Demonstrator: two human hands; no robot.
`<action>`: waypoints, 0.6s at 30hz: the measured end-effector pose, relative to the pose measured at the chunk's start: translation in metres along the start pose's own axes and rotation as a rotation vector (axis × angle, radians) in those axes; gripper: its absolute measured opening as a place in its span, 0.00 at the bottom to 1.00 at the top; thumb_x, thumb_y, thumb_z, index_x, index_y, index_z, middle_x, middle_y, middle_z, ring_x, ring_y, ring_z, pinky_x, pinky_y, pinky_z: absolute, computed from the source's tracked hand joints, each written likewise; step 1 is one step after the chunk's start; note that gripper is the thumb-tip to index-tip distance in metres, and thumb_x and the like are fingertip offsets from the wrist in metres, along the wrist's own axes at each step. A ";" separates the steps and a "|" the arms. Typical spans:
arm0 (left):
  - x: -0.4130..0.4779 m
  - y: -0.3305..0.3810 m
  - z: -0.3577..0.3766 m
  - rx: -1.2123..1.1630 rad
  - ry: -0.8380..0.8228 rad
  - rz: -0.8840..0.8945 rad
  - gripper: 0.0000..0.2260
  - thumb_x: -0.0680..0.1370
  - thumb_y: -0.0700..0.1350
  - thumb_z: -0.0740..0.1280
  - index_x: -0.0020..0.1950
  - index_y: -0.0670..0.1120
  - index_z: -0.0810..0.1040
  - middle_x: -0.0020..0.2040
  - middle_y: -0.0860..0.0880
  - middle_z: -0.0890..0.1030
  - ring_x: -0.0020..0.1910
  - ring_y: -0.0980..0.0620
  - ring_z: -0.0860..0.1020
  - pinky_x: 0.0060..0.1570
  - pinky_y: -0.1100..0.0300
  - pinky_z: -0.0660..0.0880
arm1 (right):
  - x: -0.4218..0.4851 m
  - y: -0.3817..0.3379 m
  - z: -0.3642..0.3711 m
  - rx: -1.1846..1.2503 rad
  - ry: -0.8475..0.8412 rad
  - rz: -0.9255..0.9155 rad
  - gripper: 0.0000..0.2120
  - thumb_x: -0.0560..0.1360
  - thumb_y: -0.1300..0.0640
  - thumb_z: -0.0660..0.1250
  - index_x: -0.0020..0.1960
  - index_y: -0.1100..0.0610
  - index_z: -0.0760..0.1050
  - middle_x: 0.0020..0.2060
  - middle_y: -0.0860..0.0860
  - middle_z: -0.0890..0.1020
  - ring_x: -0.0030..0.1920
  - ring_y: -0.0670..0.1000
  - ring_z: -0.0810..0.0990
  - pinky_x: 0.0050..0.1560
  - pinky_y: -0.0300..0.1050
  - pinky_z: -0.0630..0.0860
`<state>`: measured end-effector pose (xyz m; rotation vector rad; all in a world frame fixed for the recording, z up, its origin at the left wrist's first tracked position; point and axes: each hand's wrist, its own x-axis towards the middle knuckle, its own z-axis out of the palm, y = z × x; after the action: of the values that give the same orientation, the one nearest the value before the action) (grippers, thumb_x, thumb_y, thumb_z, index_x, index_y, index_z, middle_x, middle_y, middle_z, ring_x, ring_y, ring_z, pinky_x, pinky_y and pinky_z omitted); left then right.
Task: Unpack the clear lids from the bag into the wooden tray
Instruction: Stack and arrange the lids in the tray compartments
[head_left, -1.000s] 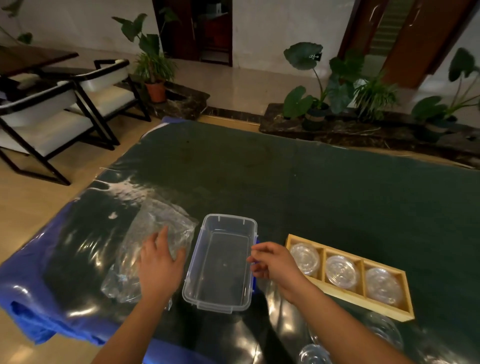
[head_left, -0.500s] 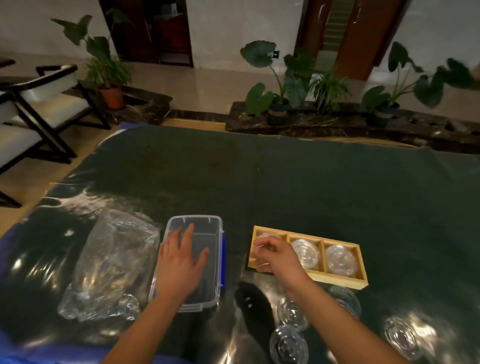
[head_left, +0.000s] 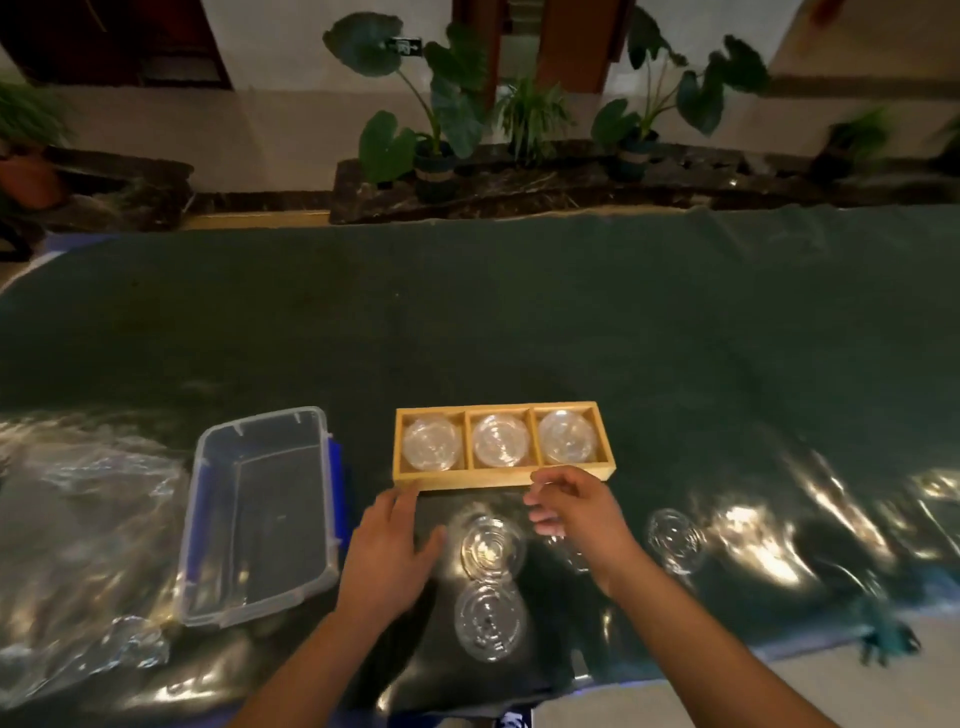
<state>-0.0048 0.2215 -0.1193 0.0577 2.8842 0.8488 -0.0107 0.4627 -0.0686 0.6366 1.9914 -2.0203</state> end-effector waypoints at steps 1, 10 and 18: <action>-0.002 0.001 0.011 -0.023 -0.049 -0.027 0.27 0.79 0.55 0.69 0.76 0.47 0.70 0.69 0.43 0.75 0.65 0.43 0.76 0.63 0.47 0.74 | -0.001 0.007 -0.012 -0.003 0.029 0.008 0.05 0.77 0.68 0.67 0.51 0.63 0.79 0.41 0.57 0.84 0.39 0.53 0.81 0.40 0.44 0.80; -0.027 0.013 0.076 0.192 -0.358 -0.216 0.30 0.69 0.68 0.72 0.60 0.50 0.74 0.58 0.48 0.76 0.58 0.46 0.79 0.51 0.52 0.77 | -0.010 0.079 -0.099 -0.277 0.304 0.115 0.06 0.75 0.62 0.68 0.47 0.52 0.80 0.38 0.53 0.85 0.38 0.53 0.84 0.49 0.57 0.83; -0.033 0.017 0.087 0.014 -0.283 -0.285 0.19 0.67 0.57 0.78 0.48 0.51 0.75 0.48 0.52 0.78 0.46 0.50 0.80 0.43 0.54 0.76 | -0.005 0.100 -0.140 -0.533 0.435 0.155 0.05 0.76 0.58 0.68 0.49 0.50 0.80 0.46 0.54 0.86 0.48 0.59 0.84 0.53 0.54 0.81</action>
<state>0.0402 0.2799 -0.1787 -0.2101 2.5529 0.7032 0.0597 0.5957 -0.1524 1.1171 2.4822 -1.2454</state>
